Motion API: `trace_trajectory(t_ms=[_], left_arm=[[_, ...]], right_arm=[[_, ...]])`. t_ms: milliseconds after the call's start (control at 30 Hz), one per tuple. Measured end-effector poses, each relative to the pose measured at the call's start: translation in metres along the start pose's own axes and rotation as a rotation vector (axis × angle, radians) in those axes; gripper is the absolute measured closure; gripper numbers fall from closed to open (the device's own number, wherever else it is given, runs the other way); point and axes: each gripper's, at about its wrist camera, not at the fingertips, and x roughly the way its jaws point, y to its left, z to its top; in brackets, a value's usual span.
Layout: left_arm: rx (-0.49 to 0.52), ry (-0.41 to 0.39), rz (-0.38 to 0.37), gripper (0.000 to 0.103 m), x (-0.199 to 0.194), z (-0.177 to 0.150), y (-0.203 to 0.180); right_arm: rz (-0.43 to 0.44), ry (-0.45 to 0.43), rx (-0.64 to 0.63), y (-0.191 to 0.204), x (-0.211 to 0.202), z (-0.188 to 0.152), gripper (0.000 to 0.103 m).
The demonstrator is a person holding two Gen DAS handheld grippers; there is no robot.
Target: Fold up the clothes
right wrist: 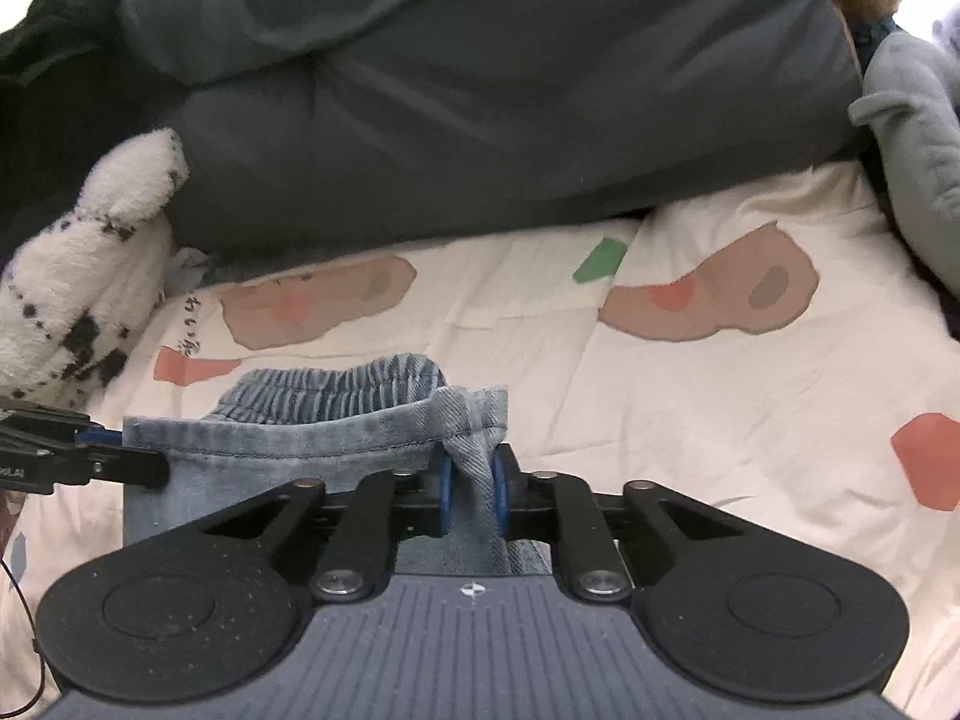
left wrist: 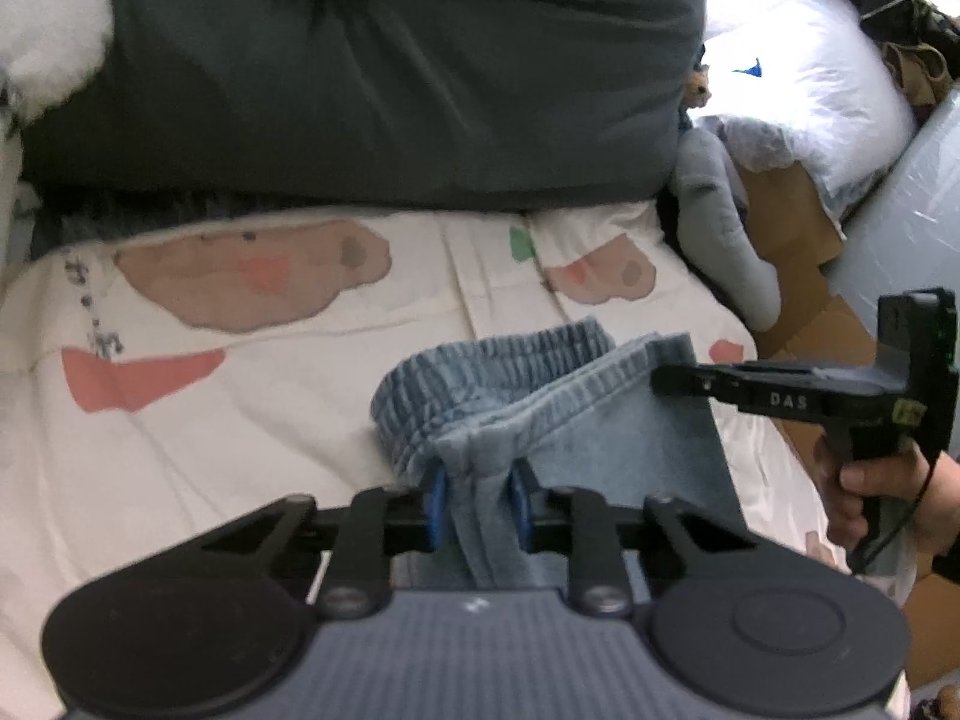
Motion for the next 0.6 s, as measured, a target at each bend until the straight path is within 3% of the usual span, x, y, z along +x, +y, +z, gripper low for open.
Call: trace_trajectory(t_ms=[233, 600], left_arm=[[0.066, -0.063, -0.004, 0.086, -0.018, 0.011, -0.021], [0.102, -0.029, -0.024, 0.086, 0.002, 0.035, -0.024]], right_arm=[[-0.035, -0.047, -0.047, 0.009, -0.029, 0.01, 0.098], [-0.116, -0.084, -0.036, 0.003, -0.042, 0.026, 0.098]])
